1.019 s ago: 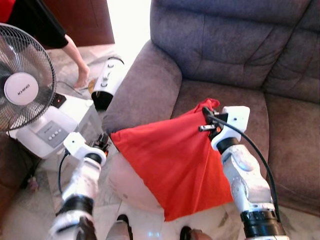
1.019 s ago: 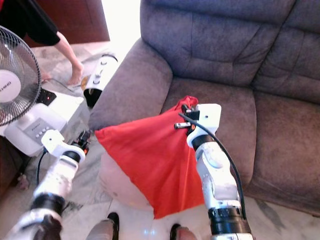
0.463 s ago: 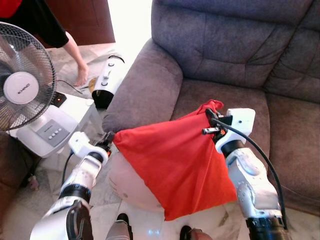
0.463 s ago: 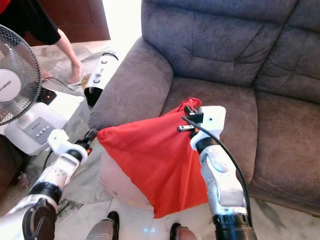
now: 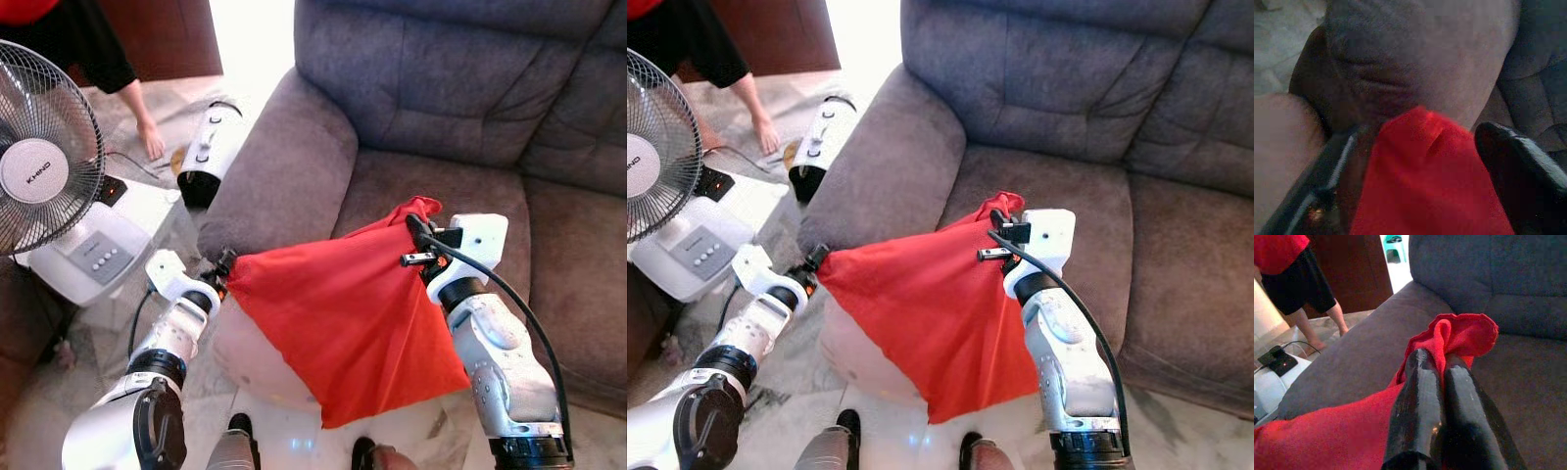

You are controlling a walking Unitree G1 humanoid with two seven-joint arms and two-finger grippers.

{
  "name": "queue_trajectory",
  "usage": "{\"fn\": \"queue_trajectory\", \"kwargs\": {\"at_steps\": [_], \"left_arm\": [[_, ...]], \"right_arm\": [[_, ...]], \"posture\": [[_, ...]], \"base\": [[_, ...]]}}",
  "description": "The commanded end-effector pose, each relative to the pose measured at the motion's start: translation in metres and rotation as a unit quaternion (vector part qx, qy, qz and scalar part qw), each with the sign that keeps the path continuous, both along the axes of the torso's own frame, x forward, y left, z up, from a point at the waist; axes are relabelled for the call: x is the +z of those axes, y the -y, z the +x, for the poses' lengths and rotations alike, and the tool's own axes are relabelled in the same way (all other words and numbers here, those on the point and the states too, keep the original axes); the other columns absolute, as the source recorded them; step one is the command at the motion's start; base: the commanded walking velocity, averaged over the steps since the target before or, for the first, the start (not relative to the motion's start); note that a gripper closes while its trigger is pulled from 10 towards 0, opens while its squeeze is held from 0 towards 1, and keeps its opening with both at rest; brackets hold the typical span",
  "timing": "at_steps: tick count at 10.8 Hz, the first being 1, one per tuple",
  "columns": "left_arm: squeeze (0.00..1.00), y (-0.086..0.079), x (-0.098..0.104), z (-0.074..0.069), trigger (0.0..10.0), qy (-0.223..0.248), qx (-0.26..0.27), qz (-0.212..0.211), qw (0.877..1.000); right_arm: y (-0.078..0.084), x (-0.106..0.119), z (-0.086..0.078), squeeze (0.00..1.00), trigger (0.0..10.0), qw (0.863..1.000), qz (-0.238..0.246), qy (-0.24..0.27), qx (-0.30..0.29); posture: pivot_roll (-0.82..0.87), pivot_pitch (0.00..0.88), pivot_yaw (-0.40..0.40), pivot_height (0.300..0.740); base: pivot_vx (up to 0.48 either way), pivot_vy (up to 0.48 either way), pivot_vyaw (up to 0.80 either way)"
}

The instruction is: Move the pillow to the sofa from floor

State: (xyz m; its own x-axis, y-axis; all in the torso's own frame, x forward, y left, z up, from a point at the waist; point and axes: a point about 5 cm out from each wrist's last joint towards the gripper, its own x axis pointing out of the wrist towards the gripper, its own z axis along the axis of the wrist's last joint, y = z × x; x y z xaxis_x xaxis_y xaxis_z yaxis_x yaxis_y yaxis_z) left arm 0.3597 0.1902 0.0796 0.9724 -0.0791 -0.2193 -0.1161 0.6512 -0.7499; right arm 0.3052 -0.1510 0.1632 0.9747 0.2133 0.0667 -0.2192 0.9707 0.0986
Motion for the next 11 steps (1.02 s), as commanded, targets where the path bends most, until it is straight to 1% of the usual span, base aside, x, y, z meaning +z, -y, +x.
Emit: {"fn": "queue_trajectory", "kwargs": {"at_steps": [1, 2, 3, 5, 6, 9, 10, 11], "left_arm": [[1.0, -0.001, -0.007, -0.003, 10.0, -0.02, 0.001, 0.011, 1.0], [0.0, -0.001, -0.009, -0.004, 10.0, -0.025, 0.006, -0.007, 1.0], [0.0, -0.001, -0.009, -0.004, 10.0, -0.028, 0.01, -0.016, 0.999], [0.0, 0.006, -0.01, -0.003, 10.0, -0.031, 0.004, -0.019, 0.999], [0.0, 0.012, -0.009, -0.002, 10.0, -0.025, -0.003, -0.032, 0.999], [0.0, 0.029, -0.015, -0.004, 10.0, -0.036, -0.011, -0.049, 0.998], [0.0, 0.03, -0.017, -0.005, 9.1, -0.04, -0.011, -0.047, 0.998], [0.0, 0.031, -0.018, -0.005, 0.0, -0.038, -0.009, -0.047, 0.998]], "right_arm": [[-0.001, 0.029, -0.006, 0.0, 10.0, 0.998, 0.004, 0.066, 0.003], [0.001, 0.03, -0.007, 0.0, 10.0, 0.998, 0.004, 0.065, 0.001], [0.002, 0.03, -0.009, 0.0, 10.0, 0.998, 0.003, 0.065, 0.0], [0.003, 0.032, -0.011, 0.0, 10.0, 0.998, 0.001, 0.063, -0.003], [0.005, 0.034, -0.013, 0.0, 10.0, 0.998, -0.002, 0.064, -0.005], [0.015, 0.04, -0.019, 0.0, 10.0, 0.998, -0.015, 0.066, -0.016], [0.016, 0.041, -0.02, 0.0, 10.0, 0.998, -0.017, 0.066, -0.018], [0.018, 0.041, -0.022, 0.0, 10.0, 0.998, -0.019, 0.062, -0.02]], "posture": [[-0.04, 0.324, -0.018, 0.739], [-0.04, 0.332, -0.018, 0.739], [-0.05, 0.337, -0.018, 0.739], [-0.07, 0.346, -0.02, 0.739], [-0.1, 0.351, -0.023, 0.739], [-0.15, 0.365, -0.037, 0.739], [-0.16, 0.369, -0.039, 0.739], [-0.16, 0.371, -0.041, 0.739]], "base": [[0.0, 0.0, 0.0], [0.0, 0.0, 0.0], [0.0, 0.0, 0.0], [0.0, 0.0, 0.0], [0.0, 0.0, 0.0], [0.0, 0.0, 0.0], [0.0, 0.0, 0.0], [0.0, 0.0, 0.0]]}}
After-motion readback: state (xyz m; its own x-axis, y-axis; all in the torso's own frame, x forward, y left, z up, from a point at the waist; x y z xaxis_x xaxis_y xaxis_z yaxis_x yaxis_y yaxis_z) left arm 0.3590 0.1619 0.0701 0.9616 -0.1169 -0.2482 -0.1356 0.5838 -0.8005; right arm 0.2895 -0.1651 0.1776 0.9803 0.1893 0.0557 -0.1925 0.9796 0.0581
